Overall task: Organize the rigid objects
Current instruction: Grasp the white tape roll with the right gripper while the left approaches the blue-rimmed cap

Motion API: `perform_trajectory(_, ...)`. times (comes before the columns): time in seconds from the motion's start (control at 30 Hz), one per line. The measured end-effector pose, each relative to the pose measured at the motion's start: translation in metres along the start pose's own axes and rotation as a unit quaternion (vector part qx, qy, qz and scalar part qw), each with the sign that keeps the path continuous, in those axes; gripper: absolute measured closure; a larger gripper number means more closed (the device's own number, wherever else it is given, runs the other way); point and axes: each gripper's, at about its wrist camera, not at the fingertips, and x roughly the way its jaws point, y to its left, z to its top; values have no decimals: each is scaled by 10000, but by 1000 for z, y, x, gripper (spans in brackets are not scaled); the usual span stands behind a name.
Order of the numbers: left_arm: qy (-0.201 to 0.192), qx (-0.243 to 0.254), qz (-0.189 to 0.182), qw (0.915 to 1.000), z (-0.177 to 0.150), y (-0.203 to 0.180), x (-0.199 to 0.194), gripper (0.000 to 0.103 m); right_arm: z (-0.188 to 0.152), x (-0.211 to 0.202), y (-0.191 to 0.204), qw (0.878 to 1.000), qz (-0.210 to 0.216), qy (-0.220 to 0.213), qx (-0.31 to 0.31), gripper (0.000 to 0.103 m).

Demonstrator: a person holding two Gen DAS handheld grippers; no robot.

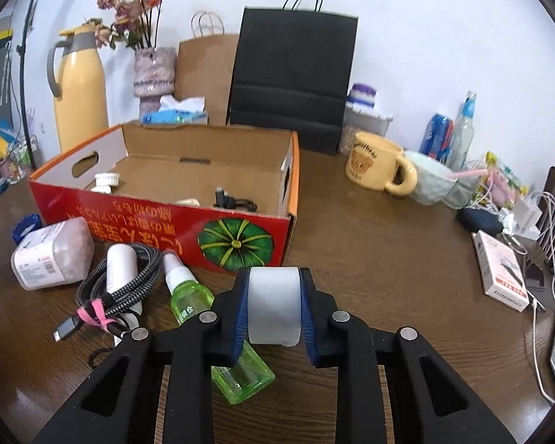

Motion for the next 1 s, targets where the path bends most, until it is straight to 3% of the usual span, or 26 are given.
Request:
perform_trajectory(0.23, 345, 331, 98, 9988, 6, -13, 30, 0, 0, -8, 2, 9998, -26, -154, 84, 75)
perform_trajectory(0.53, 570, -89, 41, 9983, 1, -9, 71, 0, -3, -18, 3, 9995, -93, -266, 170, 75)
perform_trajectory(0.83, 431, -134, -84, 9989, 3, -9, 70, 1, -3, -19, 3, 9993, -120, -302, 192, 75)
perform_trajectory(0.9, 444, -93, -100, 9989, 3, -10, 71, 6, -3, -19, 2, 9993, -116, -308, 194, 75)
perform_trajectory(0.97, 483, -69, -116, 9987, 3, -12, 72, 21, -3, -19, 2, 9993, -114, -301, 194, 75)
perform_trajectory(1.0, 481, -66, -122, 9987, 3, -12, 73, 23, -4, -19, 3, 9993, -116, -301, 196, 75)
